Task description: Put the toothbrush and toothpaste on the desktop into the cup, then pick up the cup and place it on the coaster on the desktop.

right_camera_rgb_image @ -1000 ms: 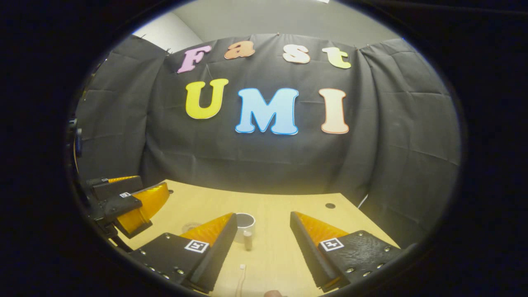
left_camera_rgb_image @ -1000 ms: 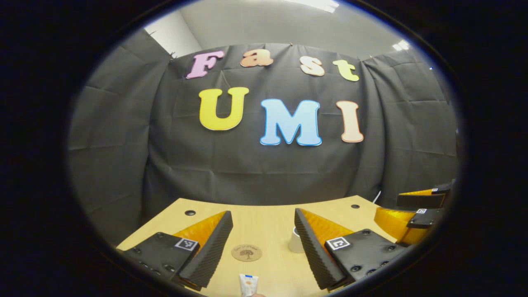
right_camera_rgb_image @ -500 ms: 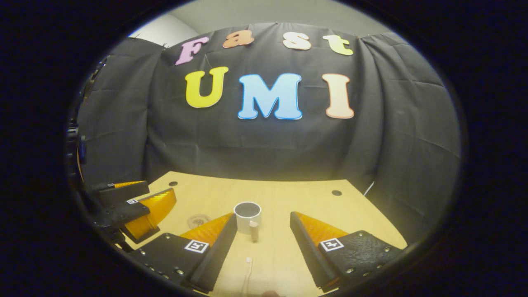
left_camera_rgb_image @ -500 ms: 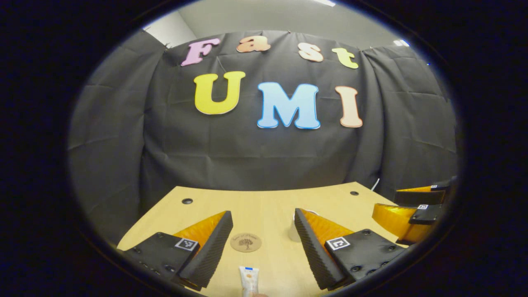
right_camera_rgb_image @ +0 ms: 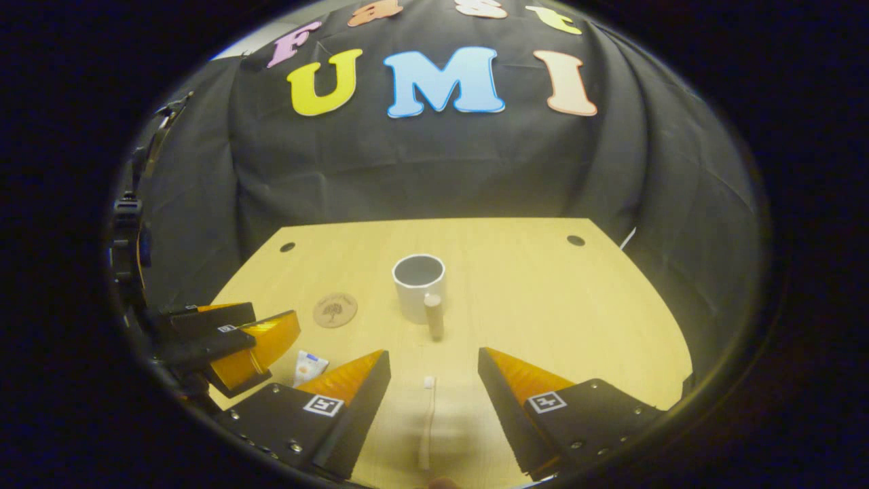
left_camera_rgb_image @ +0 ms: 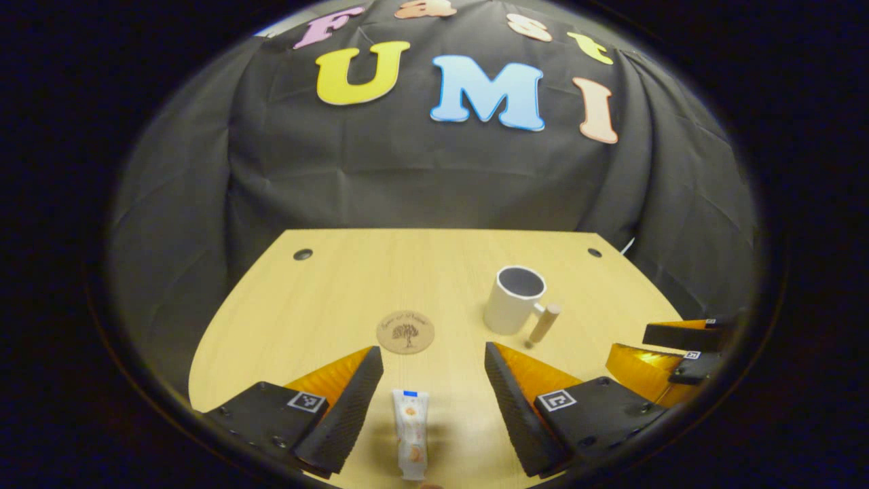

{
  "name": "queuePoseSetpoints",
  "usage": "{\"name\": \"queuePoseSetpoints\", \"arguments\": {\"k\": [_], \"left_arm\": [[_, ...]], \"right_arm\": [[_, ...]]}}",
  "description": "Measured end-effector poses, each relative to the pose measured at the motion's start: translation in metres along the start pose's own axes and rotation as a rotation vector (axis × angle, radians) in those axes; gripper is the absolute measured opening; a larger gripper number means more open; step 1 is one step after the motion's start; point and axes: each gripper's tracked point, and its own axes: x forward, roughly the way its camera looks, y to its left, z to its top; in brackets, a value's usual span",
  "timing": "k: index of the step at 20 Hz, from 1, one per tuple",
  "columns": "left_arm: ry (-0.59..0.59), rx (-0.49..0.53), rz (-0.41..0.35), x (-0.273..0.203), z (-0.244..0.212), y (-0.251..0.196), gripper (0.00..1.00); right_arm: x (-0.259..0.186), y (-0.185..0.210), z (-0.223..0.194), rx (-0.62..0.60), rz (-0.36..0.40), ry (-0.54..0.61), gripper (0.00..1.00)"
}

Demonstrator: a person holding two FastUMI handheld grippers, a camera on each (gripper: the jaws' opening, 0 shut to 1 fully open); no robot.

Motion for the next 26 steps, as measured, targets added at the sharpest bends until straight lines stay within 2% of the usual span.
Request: {"name": "queuePoseSetpoints", "arguments": {"k": [1, 2, 11, 15, 17, 26], "left_arm": [[0.043, 0.001, 0.004, 0.004, -0.009, 0.002, 0.94], [0.076, 0.001, 0.003, 0.007, -0.018, 0.004, 0.97], [0.374, 0.015, -0.001, 0.026, -0.083, 0.014, 0.97], [0.509, -0.018, -0.01, 0.032, -0.114, 0.019, 0.97], [0.55, -0.012, 0.0, 0.034, -0.122, 0.027, 1.0], [0.678, -0.019, -0.012, 0.04, -0.147, 0.027, 0.98]], "right_arm": [[0.003, 0.0, -0.007, 0.003, 0.004, 0.028, 0.83], [0.006, 0.0, -0.012, 0.005, 0.006, 0.053, 0.83], [0.027, 0.01, -0.065, -0.011, 0.038, 0.307, 0.84], [0.029, 0.016, -0.094, 0.013, 0.061, 0.45, 0.84], [0.031, 0.018, -0.107, 0.01, 0.06, 0.51, 0.84], [0.042, 0.014, -0.141, 0.024, 0.009, 0.694, 0.84]]}}
